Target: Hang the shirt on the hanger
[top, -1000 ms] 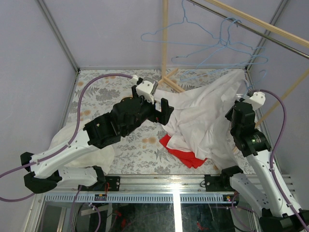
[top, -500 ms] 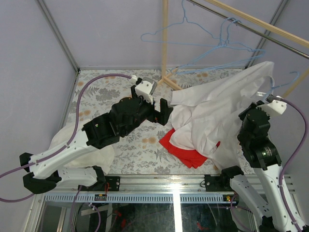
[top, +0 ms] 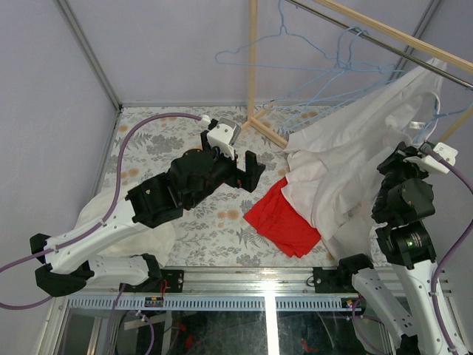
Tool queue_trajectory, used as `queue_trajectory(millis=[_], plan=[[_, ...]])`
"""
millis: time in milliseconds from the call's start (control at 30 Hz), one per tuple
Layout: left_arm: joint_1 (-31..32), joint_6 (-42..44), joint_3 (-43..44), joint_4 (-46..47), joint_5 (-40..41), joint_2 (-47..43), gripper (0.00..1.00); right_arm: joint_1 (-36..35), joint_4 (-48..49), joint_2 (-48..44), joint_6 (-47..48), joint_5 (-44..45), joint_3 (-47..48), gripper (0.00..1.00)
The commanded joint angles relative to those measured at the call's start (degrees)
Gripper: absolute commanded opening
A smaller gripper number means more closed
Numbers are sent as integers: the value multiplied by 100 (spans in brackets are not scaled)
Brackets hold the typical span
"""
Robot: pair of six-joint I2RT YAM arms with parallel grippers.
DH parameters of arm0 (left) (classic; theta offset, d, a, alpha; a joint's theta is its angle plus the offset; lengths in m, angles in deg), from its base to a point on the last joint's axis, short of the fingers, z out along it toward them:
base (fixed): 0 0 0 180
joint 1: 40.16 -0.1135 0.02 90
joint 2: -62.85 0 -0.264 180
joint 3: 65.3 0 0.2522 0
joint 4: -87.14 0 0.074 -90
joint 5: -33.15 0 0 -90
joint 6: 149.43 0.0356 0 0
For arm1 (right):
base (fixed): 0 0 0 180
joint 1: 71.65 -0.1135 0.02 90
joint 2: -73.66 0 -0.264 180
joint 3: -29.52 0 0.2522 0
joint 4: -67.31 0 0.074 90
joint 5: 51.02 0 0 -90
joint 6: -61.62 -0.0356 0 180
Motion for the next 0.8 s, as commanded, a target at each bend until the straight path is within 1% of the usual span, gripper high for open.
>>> queue_trajectory(millis=[0, 67, 167, 533, 767], plan=[[-30, 25, 122, 13, -41, -52, 93, 34, 1064, -16, 437, -432, -96, 0], [-27, 23, 83, 43, -36, -77, 93, 32, 1010, 39, 448, -598, -220, 0], [-25, 14, 74, 30, -76, -48, 93, 34, 1071, 161, 473, -531, -332, 0], [-23, 12, -1, -9, -44, -119, 93, 37, 1568, 767, 945, -374, 15, 0], [-27, 14, -99, -11, 9, -177, 93, 34, 2055, 911, 1286, -352, 65, 0]])
